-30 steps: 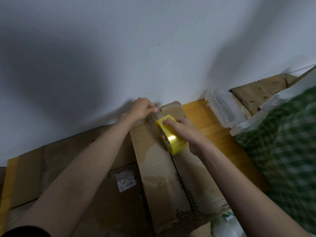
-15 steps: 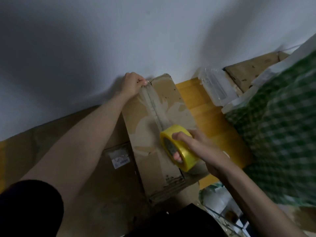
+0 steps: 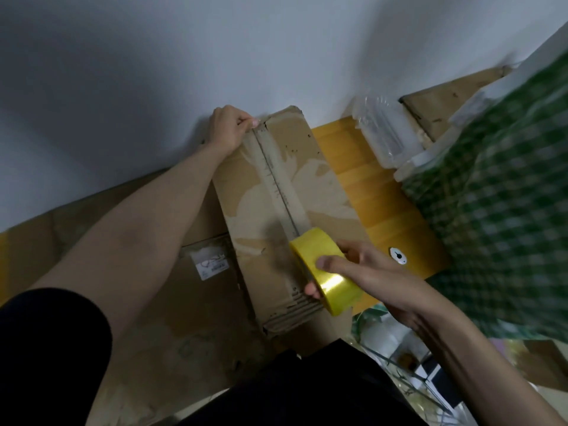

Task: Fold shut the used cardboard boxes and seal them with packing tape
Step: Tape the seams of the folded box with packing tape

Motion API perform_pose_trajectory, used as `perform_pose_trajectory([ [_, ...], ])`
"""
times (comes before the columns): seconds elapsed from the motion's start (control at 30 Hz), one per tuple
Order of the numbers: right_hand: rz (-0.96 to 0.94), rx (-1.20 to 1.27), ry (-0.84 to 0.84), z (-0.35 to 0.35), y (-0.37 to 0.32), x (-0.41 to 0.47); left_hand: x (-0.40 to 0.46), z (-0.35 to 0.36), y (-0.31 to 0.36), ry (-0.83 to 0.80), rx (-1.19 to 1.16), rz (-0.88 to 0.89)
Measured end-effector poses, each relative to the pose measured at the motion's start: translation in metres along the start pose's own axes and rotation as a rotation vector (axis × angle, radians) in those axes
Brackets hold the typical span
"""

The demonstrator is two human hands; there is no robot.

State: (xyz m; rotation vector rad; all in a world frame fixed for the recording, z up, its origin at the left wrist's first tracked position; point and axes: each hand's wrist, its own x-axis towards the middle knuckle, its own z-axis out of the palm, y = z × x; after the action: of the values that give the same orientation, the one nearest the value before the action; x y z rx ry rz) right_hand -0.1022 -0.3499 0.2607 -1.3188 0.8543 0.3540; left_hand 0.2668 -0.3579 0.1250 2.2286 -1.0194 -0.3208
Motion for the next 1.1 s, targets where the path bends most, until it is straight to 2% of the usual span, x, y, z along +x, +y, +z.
perform_pose_trajectory([
  [0.17,-0.033,0.007,0.247,0.002,0.012,-0.003,0.001,0.003,0.001,0.033,0.019,-0.005],
  [0.27,-0.068,0.028,0.277,-0.002,0.006,-0.001,0.006,0.001,0.001,0.082,0.05,-0.01],
  [0.6,-0.045,-0.043,0.153,-0.015,0.004,0.007,0.005,0.008,-0.003,0.177,0.077,0.017],
  [0.87,-0.063,0.033,0.033,-0.011,0.015,-0.007,-0.012,0.003,-0.001,0.087,0.014,0.062],
  [1.1,-0.114,0.057,-0.046,-0.014,0.017,-0.018,-0.057,0.002,-0.002,-0.007,0.246,0.37],
])
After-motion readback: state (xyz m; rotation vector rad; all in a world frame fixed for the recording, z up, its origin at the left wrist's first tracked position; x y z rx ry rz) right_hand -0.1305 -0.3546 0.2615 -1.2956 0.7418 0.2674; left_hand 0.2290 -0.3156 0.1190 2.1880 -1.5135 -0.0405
